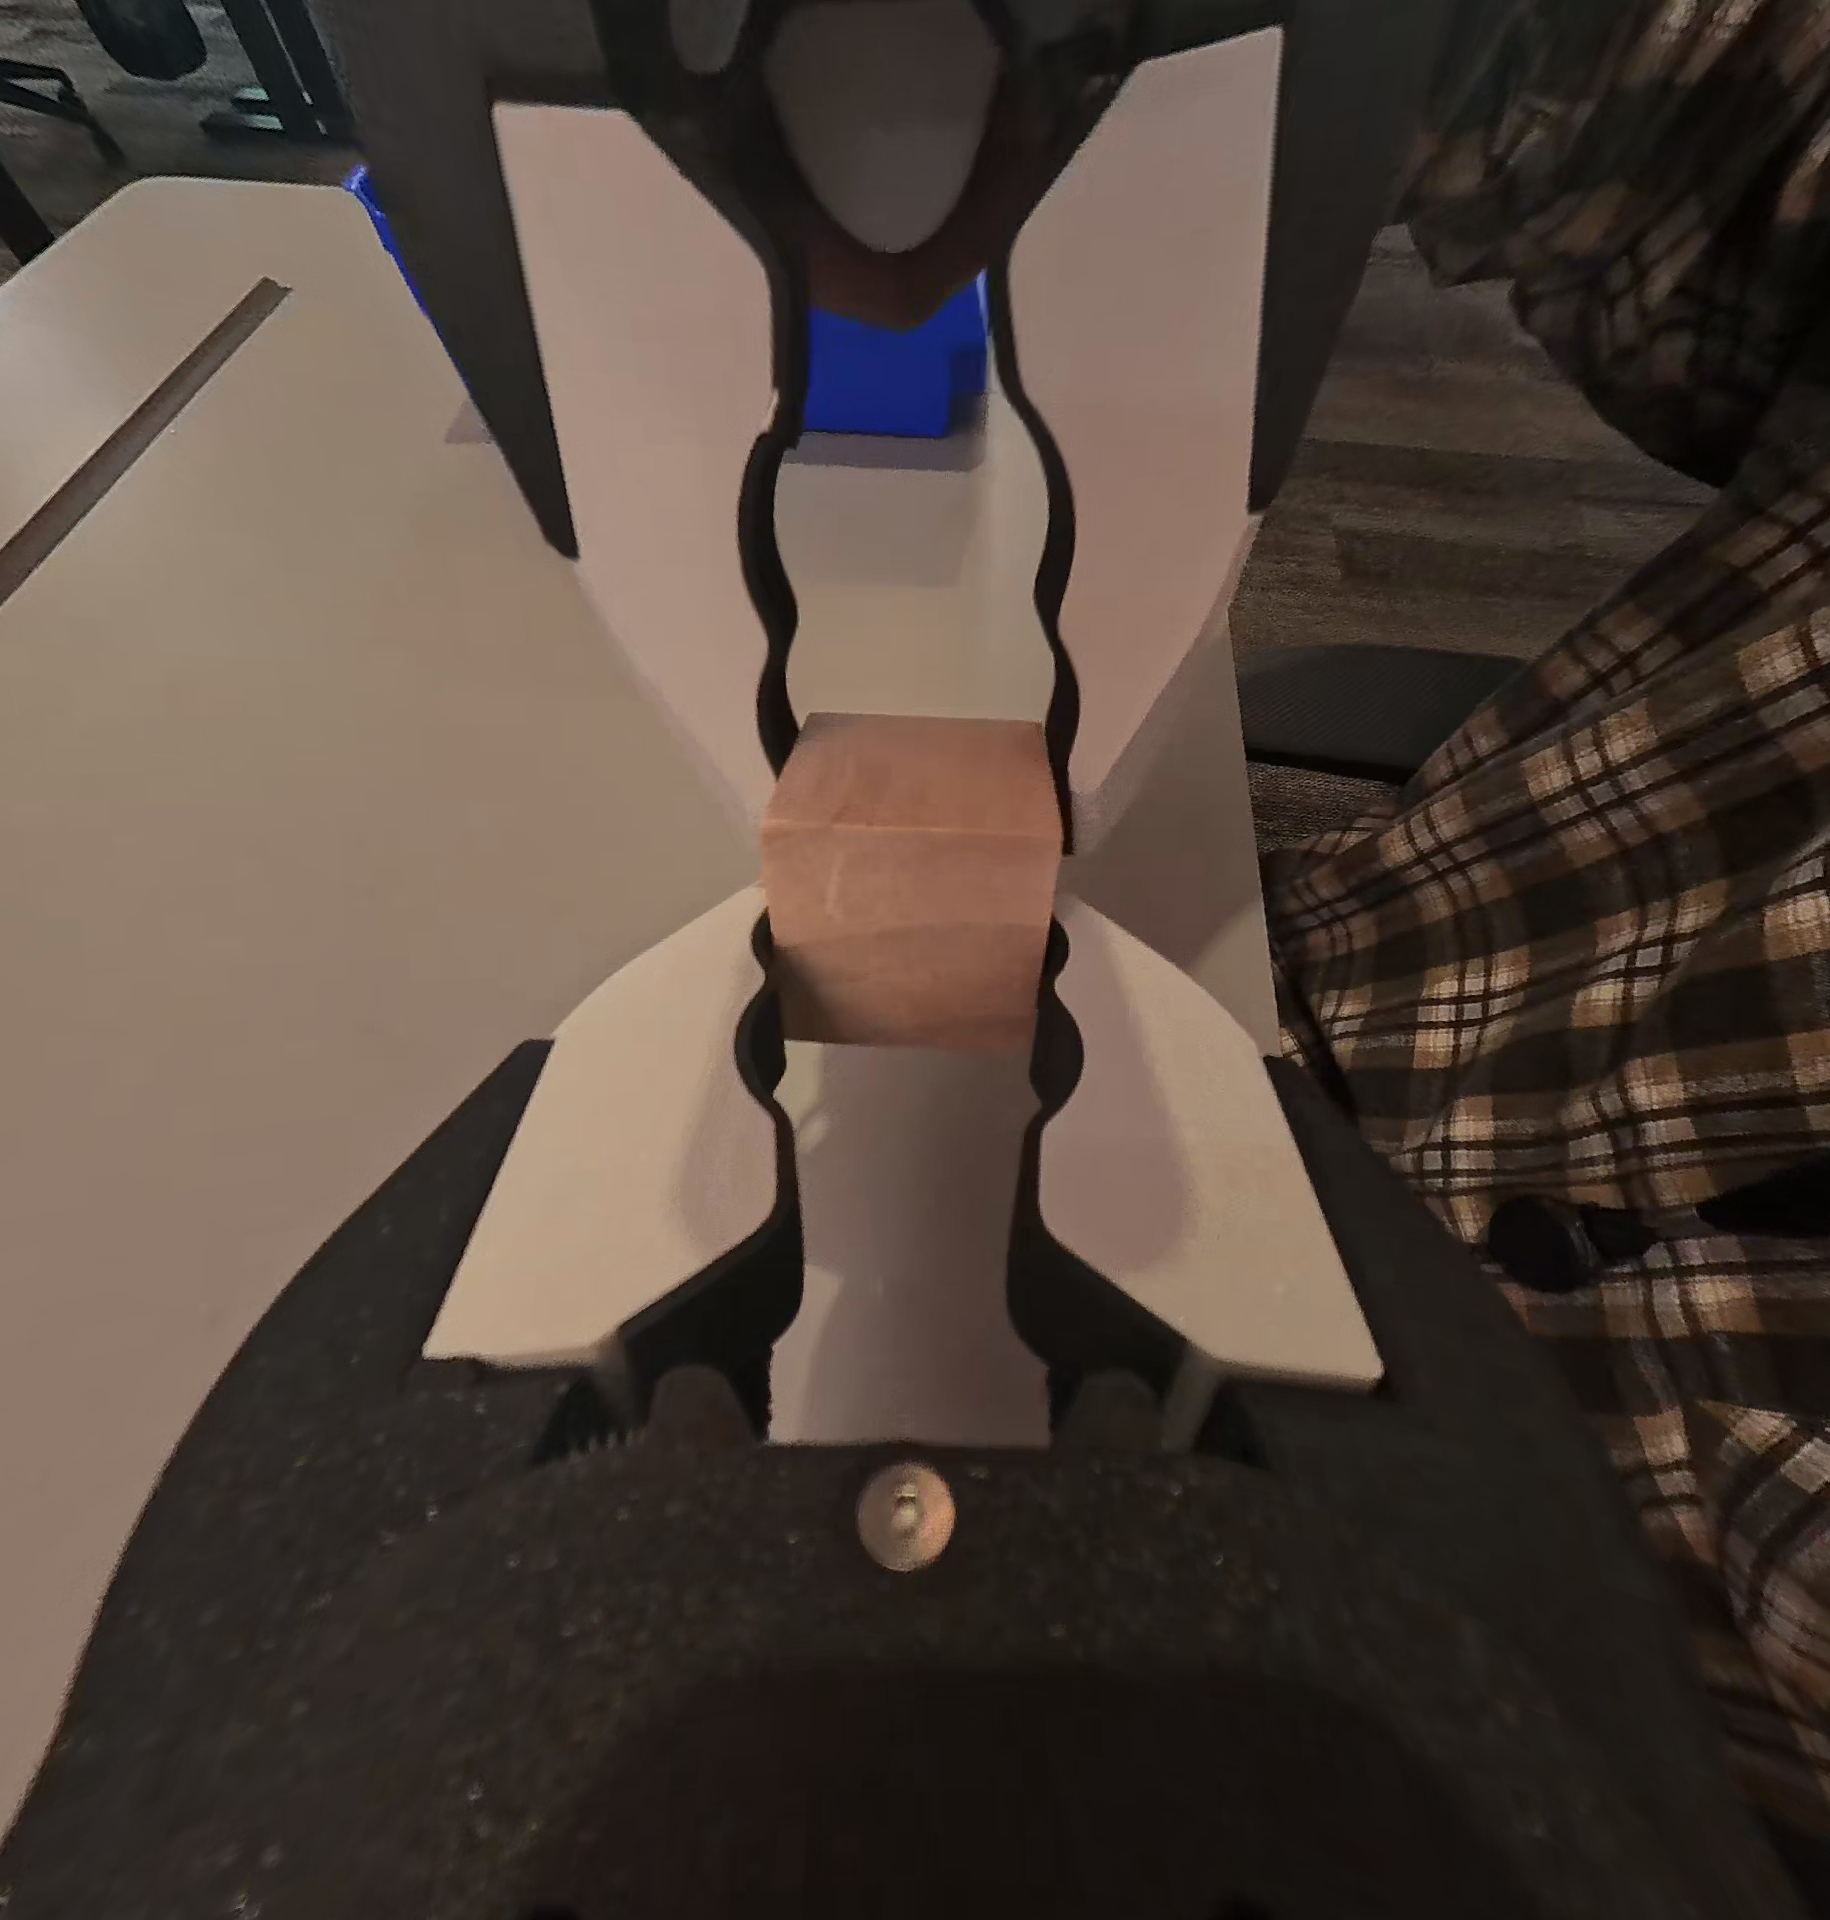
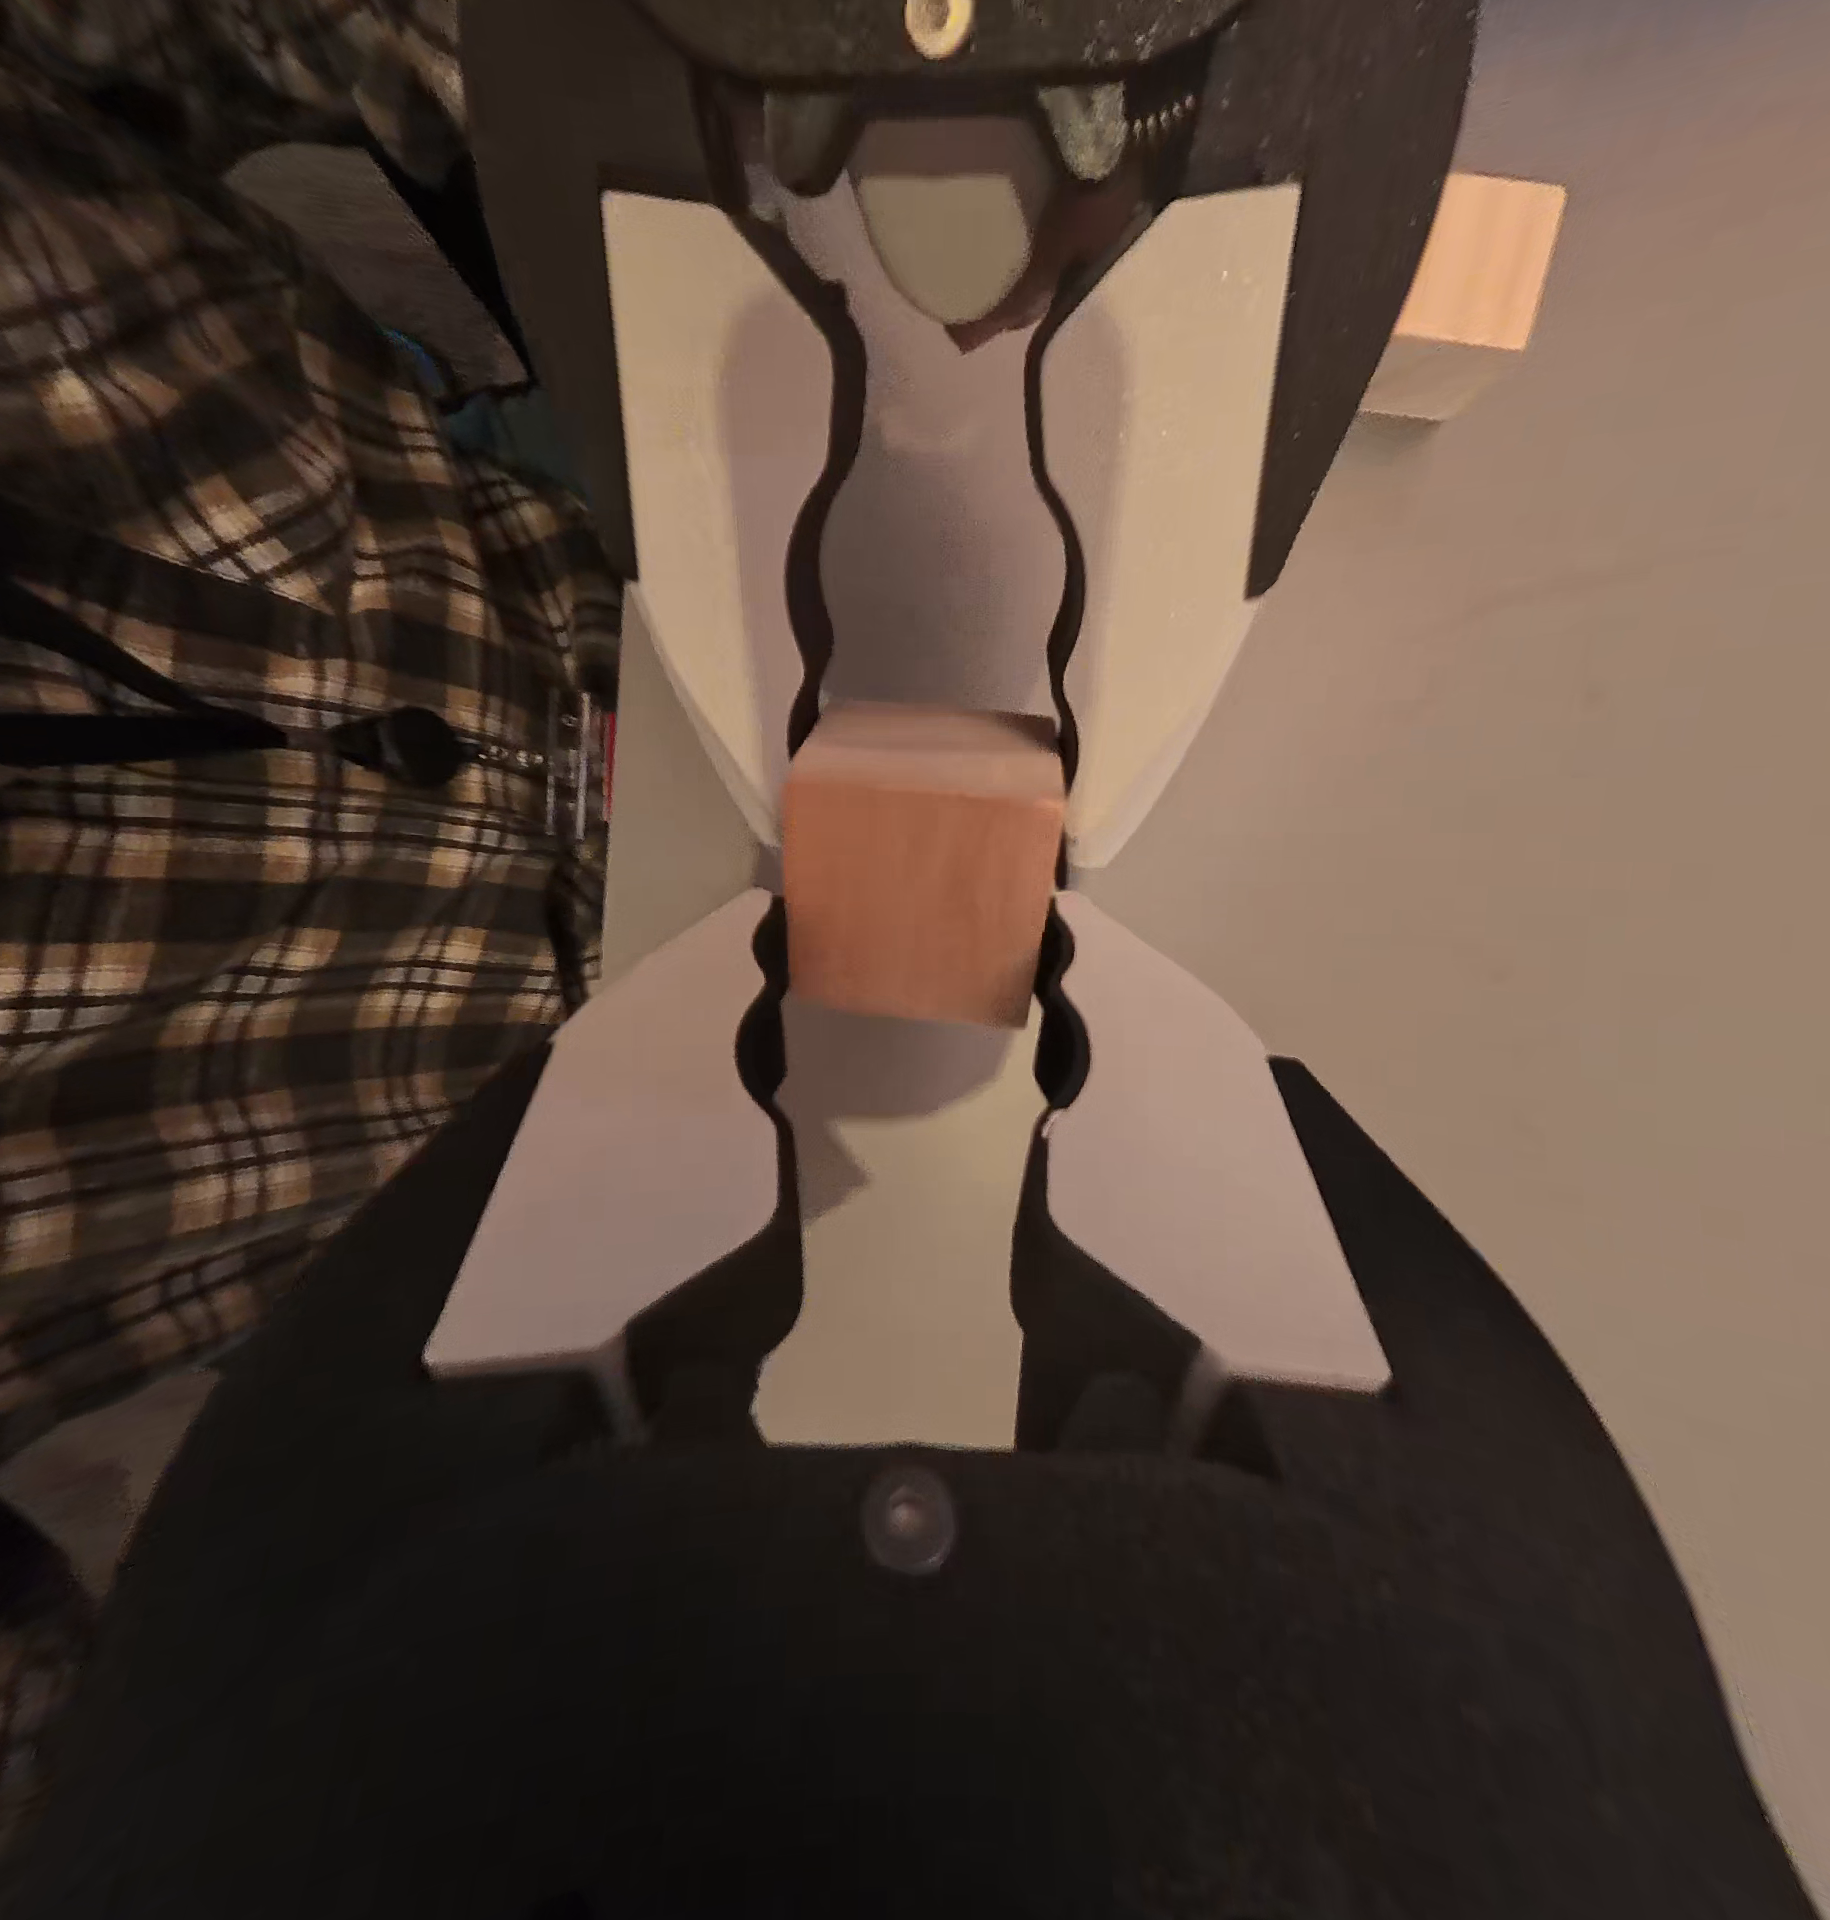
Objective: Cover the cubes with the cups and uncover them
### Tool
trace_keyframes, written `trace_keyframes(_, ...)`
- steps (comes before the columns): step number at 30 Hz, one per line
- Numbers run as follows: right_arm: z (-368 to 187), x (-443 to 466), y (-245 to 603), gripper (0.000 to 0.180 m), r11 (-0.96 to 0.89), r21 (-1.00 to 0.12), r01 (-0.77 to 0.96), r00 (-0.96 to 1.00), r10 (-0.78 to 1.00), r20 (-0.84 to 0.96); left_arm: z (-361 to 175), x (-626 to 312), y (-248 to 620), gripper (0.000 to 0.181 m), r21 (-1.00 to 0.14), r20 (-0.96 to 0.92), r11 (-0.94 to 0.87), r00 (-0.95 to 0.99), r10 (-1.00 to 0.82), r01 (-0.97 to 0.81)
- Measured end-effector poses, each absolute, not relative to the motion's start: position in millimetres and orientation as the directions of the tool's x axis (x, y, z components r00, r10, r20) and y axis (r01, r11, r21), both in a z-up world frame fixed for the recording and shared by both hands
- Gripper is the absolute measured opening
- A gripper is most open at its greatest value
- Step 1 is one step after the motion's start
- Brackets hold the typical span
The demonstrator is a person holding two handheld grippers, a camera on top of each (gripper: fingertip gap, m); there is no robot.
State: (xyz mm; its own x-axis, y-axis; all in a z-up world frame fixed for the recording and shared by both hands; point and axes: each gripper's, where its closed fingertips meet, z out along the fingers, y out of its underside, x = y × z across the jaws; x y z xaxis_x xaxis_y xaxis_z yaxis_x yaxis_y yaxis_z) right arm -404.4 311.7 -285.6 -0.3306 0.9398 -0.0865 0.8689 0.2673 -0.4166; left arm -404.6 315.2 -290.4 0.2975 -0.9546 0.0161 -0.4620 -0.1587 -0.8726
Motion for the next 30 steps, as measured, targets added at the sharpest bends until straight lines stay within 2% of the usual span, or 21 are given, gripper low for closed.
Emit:
trace_keyframes(7, -282.3, -406.8, 312.5, 0.045, 0.210, -0.440, 0.873, -0.300, 0.943, -0.146, -288.7, -410.1, 315.9, 0.045, -0.894, 0.033, -0.165, 0.307, -0.951, -0.416)
trace_keyframes(11, -279.3, -404.0, 343.6, 0.045, 0.178, -0.398, 0.900, -0.220, 0.974, -0.062, -274.2, -465.4, 328.3, 0.070, -0.896, -0.008, -0.212, 0.492, -0.871, -0.391)
trace_keyframes(13, -286.9, -404.9, 364.2, 0.045, 0.160, -0.344, 0.925, -0.179, 0.984, -0.023, -258.9, -506.0, 331.0, 0.077, -0.900, -0.037, -0.241, 0.615, -0.788, -0.363)
trace_keyframes(16, -304.1, -418.0, 387.9, 0.045, 0.140, -0.268, 0.953, -0.145, 0.989, 0.001, -222.3, -556.8, 320.1, 0.071, -0.947, -0.042, -0.213, 0.748, -0.662, -0.241)
trace_keyframes(21, -339.1, -450.2, 413.2, 0.045, 0.149, -0.142, 0.979, -0.145, 0.989, 0.036, -179.1, -595.1, 290.1, 0.060, -0.982, -0.061, -0.113, 0.824, -0.563, -0.150)
trace_keyframes(30, -389.5, -464.3, 420.2, 0.045, 0.181, 0.016, 0.983, -0.181, 0.983, 0.028, -192.4, -604.3, 291.6, 0.061, -0.962, -0.117, -0.144, 0.826, -0.551, -0.232)
